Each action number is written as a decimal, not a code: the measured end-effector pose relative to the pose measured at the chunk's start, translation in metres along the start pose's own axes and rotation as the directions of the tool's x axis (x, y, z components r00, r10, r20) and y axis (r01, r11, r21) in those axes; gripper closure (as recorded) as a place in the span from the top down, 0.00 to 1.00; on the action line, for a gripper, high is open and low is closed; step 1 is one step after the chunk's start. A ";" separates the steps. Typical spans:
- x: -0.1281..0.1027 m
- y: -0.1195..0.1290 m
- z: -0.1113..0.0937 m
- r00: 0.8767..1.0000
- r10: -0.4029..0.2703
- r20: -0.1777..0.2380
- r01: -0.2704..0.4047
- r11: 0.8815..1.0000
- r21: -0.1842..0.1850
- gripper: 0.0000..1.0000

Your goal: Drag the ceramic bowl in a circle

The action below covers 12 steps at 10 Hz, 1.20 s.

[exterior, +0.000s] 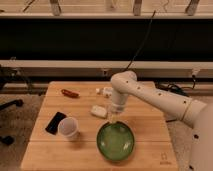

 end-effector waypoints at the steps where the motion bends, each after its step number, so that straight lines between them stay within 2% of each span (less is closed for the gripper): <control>1: 0.007 0.005 -0.004 1.000 0.010 -0.005 -0.010 1.000 0.002 0.00; 2: 0.021 0.009 -0.009 0.999 0.032 -0.018 -0.032 0.999 0.007 0.00; 5: 0.085 0.013 -0.028 0.989 0.122 -0.080 -0.119 0.992 0.038 0.00; 6: 0.109 0.009 -0.036 0.982 0.151 -0.114 -0.146 0.988 0.052 0.00; 8: 0.139 -0.008 -0.044 0.968 0.188 -0.165 -0.178 0.981 0.069 0.00; 10: 0.154 -0.038 -0.045 0.958 0.205 -0.202 -0.192 0.978 0.085 0.00; 12: 0.147 -0.059 -0.041 0.957 0.196 -0.213 -0.181 0.980 0.086 0.00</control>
